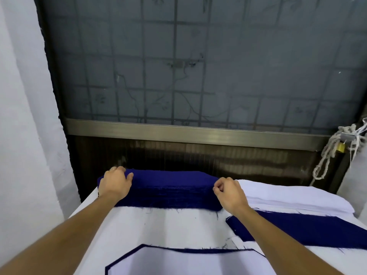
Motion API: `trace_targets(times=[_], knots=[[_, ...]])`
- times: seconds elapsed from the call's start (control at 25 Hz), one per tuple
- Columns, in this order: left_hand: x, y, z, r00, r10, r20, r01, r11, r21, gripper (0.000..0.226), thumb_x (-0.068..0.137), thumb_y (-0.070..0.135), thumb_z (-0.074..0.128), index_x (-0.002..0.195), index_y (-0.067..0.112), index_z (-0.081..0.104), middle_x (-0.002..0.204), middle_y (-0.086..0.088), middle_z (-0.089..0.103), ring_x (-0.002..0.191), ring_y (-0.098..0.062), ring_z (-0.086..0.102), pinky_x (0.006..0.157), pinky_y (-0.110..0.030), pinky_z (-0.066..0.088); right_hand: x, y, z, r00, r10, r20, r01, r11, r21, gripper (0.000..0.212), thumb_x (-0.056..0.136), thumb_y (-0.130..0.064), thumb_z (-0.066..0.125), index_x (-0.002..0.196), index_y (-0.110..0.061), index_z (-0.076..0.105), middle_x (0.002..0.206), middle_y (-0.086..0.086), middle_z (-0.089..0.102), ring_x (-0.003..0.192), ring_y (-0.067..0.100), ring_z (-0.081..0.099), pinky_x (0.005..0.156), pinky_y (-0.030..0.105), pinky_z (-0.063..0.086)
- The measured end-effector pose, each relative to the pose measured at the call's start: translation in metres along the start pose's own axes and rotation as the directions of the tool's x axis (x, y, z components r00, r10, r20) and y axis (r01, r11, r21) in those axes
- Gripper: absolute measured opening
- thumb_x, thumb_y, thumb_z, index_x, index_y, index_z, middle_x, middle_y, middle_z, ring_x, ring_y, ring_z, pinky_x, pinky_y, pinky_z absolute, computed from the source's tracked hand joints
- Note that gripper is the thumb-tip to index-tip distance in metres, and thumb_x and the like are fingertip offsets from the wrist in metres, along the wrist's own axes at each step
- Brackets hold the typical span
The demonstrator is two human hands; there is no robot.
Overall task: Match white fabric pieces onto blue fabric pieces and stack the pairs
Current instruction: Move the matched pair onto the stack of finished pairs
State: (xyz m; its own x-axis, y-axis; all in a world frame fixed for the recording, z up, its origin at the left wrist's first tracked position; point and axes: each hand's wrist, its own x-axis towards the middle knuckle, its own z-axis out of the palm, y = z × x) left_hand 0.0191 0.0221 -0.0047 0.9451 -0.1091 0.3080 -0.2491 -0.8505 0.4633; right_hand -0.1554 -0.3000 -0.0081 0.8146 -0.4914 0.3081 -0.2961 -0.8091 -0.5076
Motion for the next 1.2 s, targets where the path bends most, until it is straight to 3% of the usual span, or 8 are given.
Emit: trace_targets(times=[0.12, 0.32, 0.4, 0.64, 0.8, 1.0, 1.08, 1.2], knots=[[0.016, -0.003, 0.005, 0.996, -0.044, 0.074, 0.037, 0.995, 0.091, 0.051, 0.102, 0.048, 0.049, 0.139, 0.013, 0.053, 0.13, -0.011, 0.061, 0.11, -0.029, 0.062, 0.091, -0.043, 0.057, 0.023, -0.007, 0.009, 0.999, -0.023, 0.029, 0.024, 0.999, -0.042, 0.018, 0.101, -0.036, 0.055, 0.111, -0.024, 0.065, 0.112, -0.006, 0.058, 0.104, 0.016, 0.055, 0.09, 0.034, 0.05], [0.024, -0.009, 0.022, 0.99, -0.059, 0.126, 0.052, 0.997, 0.059, 0.027, 0.099, 0.037, 0.061, 0.102, 0.012, 0.071, 0.096, -0.006, 0.07, 0.086, -0.023, 0.068, 0.086, -0.036, 0.059, 0.049, -0.014, 0.026, 0.995, -0.052, 0.091, 0.063, 0.991, -0.119, 0.024, 0.103, -0.039, 0.05, 0.117, -0.023, 0.062, 0.118, -0.003, 0.059, 0.106, 0.018, 0.058, 0.096, 0.038, 0.046], [0.025, -0.008, 0.023, 0.986, -0.086, 0.145, 0.078, 0.995, 0.059, 0.026, 0.1, 0.034, 0.06, 0.101, 0.01, 0.069, 0.094, -0.007, 0.07, 0.085, -0.023, 0.068, 0.088, -0.037, 0.058, 0.052, -0.018, 0.034, 0.992, -0.068, 0.11, 0.085, 0.984, -0.156, 0.026, 0.103, -0.04, 0.051, 0.118, -0.023, 0.062, 0.12, -0.002, 0.059, 0.108, 0.018, 0.057, 0.099, 0.039, 0.045], [0.024, -0.015, 0.03, 0.974, 0.132, 0.184, -0.175, 0.954, 0.245, 0.031, 0.104, 0.035, 0.046, 0.129, 0.017, 0.052, 0.145, -0.007, 0.042, 0.134, -0.028, 0.04, 0.112, -0.049, 0.038, 0.05, -0.019, 0.051, 0.989, -0.132, 0.071, 0.148, 0.94, -0.307, 0.032, 0.102, -0.043, 0.049, 0.127, -0.026, 0.056, 0.128, -0.003, 0.054, 0.119, 0.018, 0.05, 0.106, 0.04, 0.039], [0.026, -0.024, 0.027, 0.901, 0.288, 0.324, -0.361, 0.913, 0.192, 0.014, 0.103, 0.035, 0.043, 0.101, 0.031, 0.057, 0.162, 0.0, 0.027, 0.151, -0.025, 0.013, 0.123, -0.05, 0.007, 0.05, -0.024, 0.054, 0.985, -0.137, 0.109, 0.167, 0.921, -0.352, 0.036, 0.103, -0.04, 0.045, 0.135, -0.024, 0.05, 0.136, 0.001, 0.05, 0.125, 0.021, 0.047, 0.109, 0.041, 0.038], [0.021, -0.012, 0.022, 0.846, 0.401, 0.352, -0.457, 0.885, 0.091, 0.01, 0.092, 0.027, 0.054, 0.083, 0.026, 0.052, 0.119, 0.017, 0.052, 0.13, -0.01, 0.035, 0.123, -0.048, 0.015, 0.046, -0.022, 0.053, 0.983, -0.132, 0.131, 0.171, 0.917, -0.36, 0.038, 0.105, -0.039, 0.043, 0.139, -0.024, 0.047, 0.141, 0.002, 0.048, 0.128, 0.022, 0.046, 0.111, 0.04, 0.038], [0.021, -0.003, 0.02, 0.828, 0.437, 0.35, -0.49, 0.869, 0.073, 0.01, 0.09, 0.033, 0.062, 0.091, 0.033, 0.052, 0.108, 0.021, 0.049, 0.114, -0.005, 0.041, 0.118, -0.046, 0.022, 0.045, -0.022, 0.05, 0.982, -0.135, 0.135, 0.174, 0.921, -0.349, 0.037, 0.104, -0.038, 0.043, 0.138, -0.024, 0.047, 0.14, 0.001, 0.048, 0.127, 0.022, 0.047, 0.11, 0.04, 0.038], [0.016, 0.017, 0.019, 0.809, 0.39, 0.439, -0.475, 0.874, 0.098, 0.05, 0.091, 0.053, 0.062, 0.136, 0.049, 0.039, 0.123, 0.016, 0.047, 0.119, -0.01, 0.043, 0.112, -0.045, 0.027, 0.041, -0.02, 0.048, 0.978, -0.142, 0.15, 0.186, 0.921, -0.341, 0.036, 0.104, -0.037, 0.044, 0.137, -0.024, 0.047, 0.139, 0.001, 0.049, 0.125, 0.022, 0.048, 0.108, 0.039, 0.038]])
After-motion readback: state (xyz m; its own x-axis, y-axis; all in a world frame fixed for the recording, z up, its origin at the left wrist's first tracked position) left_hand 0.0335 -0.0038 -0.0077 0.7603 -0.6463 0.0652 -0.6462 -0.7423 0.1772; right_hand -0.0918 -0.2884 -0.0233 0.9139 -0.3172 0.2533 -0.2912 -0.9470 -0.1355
